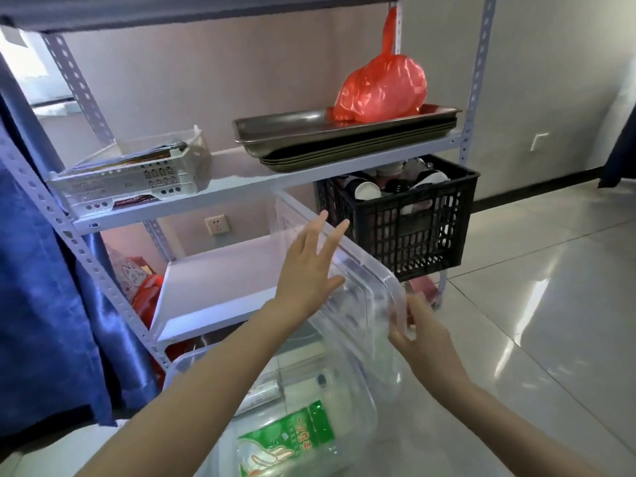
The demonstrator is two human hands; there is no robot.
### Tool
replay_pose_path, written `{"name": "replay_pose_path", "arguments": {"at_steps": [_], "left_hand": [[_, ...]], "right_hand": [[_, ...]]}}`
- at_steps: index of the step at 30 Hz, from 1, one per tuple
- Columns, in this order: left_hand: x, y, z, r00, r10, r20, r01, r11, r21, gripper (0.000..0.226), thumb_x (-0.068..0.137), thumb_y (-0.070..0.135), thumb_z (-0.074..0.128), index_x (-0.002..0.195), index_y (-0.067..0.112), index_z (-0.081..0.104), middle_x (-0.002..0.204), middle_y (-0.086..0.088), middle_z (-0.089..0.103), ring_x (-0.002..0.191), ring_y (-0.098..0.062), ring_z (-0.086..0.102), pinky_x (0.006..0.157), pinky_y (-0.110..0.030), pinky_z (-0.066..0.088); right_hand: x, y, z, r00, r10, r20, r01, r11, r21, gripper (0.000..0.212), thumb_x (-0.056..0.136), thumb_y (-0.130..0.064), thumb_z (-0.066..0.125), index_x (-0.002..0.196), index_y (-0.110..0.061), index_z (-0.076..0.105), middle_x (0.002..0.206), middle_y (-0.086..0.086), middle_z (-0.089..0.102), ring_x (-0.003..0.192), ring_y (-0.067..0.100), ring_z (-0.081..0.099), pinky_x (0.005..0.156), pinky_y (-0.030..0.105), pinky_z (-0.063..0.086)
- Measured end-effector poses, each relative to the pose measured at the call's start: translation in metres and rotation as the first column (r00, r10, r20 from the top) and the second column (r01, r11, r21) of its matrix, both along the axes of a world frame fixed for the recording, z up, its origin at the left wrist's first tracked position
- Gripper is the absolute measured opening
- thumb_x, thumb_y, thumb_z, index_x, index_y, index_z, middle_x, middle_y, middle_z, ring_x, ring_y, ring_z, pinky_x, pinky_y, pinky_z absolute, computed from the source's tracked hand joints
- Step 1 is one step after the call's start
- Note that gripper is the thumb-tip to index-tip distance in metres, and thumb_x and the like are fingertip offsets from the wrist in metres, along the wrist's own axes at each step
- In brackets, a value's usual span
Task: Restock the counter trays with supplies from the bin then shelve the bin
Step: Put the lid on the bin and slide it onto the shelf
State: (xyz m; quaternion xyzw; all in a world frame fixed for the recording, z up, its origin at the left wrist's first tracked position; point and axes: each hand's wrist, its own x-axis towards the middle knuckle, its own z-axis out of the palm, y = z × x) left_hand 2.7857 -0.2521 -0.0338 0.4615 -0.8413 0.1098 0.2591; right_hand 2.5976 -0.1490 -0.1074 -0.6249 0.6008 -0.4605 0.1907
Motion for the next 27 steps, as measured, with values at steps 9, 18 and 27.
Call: {"name": "replay_pose_path", "arguments": {"at_steps": [9, 18, 27], "left_hand": [[0.051, 0.044, -0.019, 0.958, -0.110, 0.264, 0.152, 0.977, -0.146, 0.030, 0.062, 0.011, 0.083, 0.084, 0.010, 0.062, 0.075, -0.007, 0.061, 0.064, -0.028, 0.058, 0.060, -0.031, 0.046], [0.107, 0.088, -0.090, 0.969, 0.008, 0.248, 0.032, 0.987, -0.160, 0.037, 0.054, -0.009, 0.072, 0.082, 0.010, 0.056, 0.071, -0.008, 0.055, 0.059, -0.025, 0.050, 0.052, -0.027, 0.030], [0.142, 0.126, -0.153, 0.982, -0.091, 0.164, 0.052, 0.972, 0.227, 0.035, 0.068, 0.040, 0.076, 0.093, 0.022, 0.058, 0.088, 0.003, 0.057, 0.078, -0.017, 0.053, 0.066, -0.025, 0.040]], "right_hand": [[-0.035, 0.029, -0.017, 0.956, 0.172, -0.239, -0.173, 0.985, 0.017, 0.039, 0.085, -0.012, 0.066, 0.116, -0.034, 0.055, 0.105, -0.016, 0.057, 0.089, 0.008, 0.059, 0.080, 0.028, 0.051], [-0.004, -0.009, -0.023, 0.932, 0.032, 0.361, -0.207, 0.865, 0.458, 0.030, 0.098, -0.011, 0.048, 0.124, -0.017, 0.061, 0.121, 0.006, 0.063, 0.111, 0.021, 0.060, 0.091, 0.033, 0.051], [0.067, -0.027, -0.082, 0.989, -0.117, 0.086, 0.043, 0.801, 0.597, 0.052, 0.077, -0.016, 0.073, 0.125, 0.000, 0.058, 0.120, 0.018, 0.064, 0.103, 0.032, 0.061, 0.087, 0.038, 0.049]]}}
